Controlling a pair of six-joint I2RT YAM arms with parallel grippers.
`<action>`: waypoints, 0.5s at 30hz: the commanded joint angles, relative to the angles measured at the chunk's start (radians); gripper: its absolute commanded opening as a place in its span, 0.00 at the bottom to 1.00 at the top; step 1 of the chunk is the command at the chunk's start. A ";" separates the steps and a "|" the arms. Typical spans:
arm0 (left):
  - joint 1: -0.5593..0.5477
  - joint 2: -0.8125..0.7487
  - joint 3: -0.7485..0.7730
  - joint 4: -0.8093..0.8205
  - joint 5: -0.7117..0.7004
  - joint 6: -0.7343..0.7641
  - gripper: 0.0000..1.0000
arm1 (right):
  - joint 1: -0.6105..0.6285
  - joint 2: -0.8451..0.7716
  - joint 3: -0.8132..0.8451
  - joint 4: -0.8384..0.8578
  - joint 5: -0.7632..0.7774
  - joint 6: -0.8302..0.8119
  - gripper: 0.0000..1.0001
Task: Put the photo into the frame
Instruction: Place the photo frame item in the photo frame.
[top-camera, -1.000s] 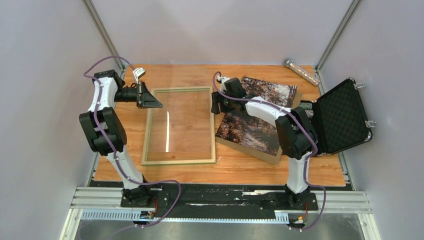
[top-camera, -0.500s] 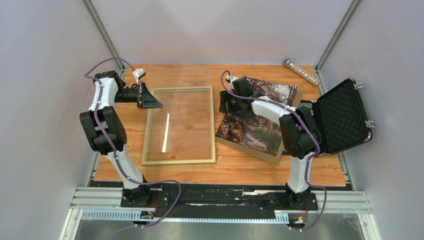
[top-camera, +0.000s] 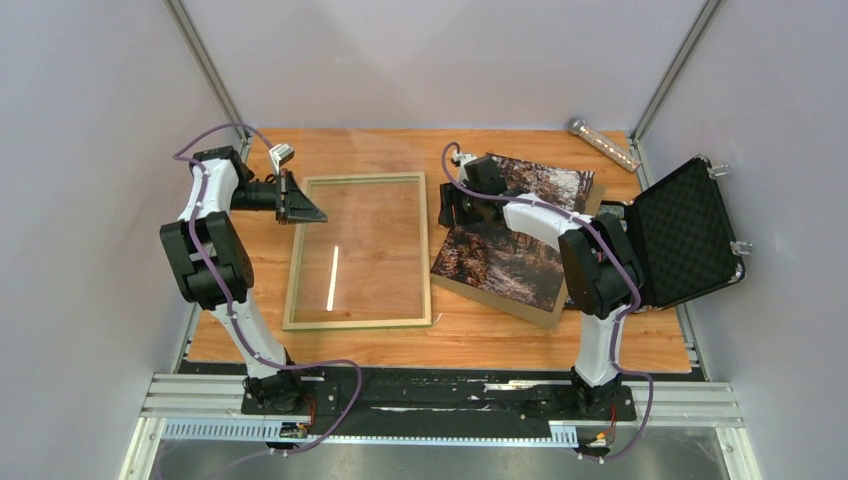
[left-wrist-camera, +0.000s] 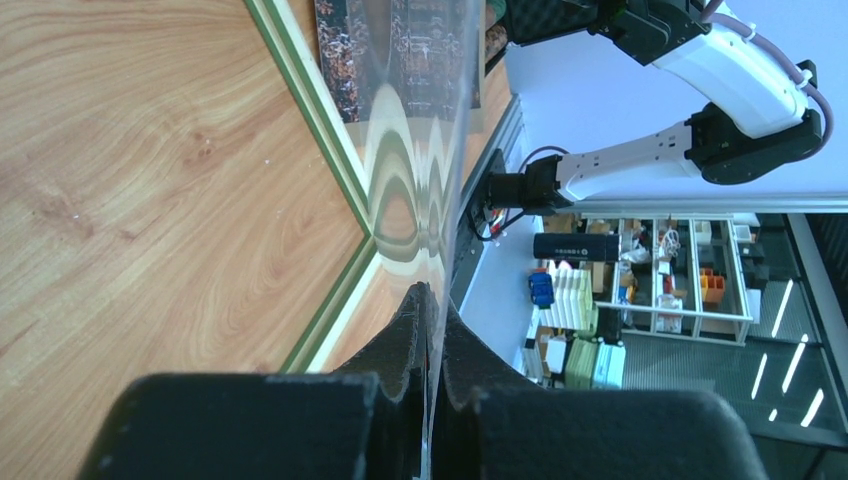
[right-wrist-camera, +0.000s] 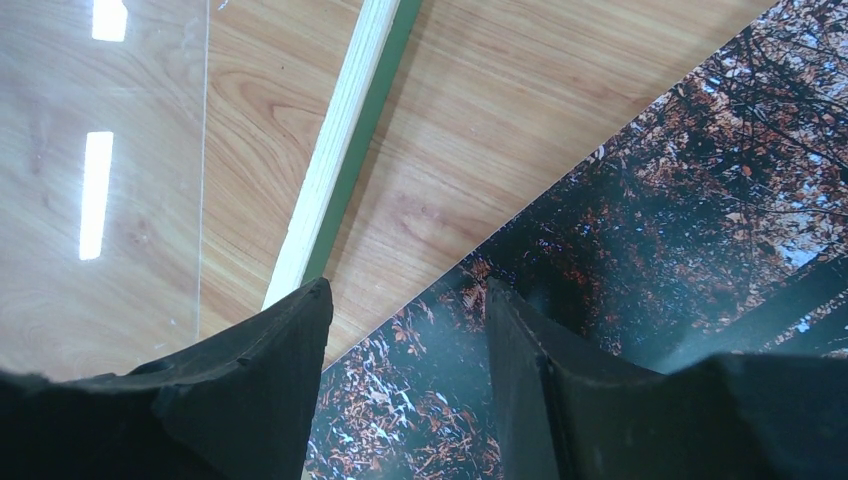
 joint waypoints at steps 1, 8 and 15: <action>0.002 -0.012 -0.012 -0.101 0.028 0.018 0.00 | 0.001 -0.054 -0.006 0.051 0.009 0.006 0.56; 0.002 -0.008 -0.027 -0.101 0.013 0.025 0.00 | 0.001 -0.053 -0.010 0.056 0.010 0.006 0.56; 0.002 0.016 -0.034 -0.103 0.013 0.036 0.00 | 0.001 -0.047 -0.008 0.057 0.007 0.007 0.56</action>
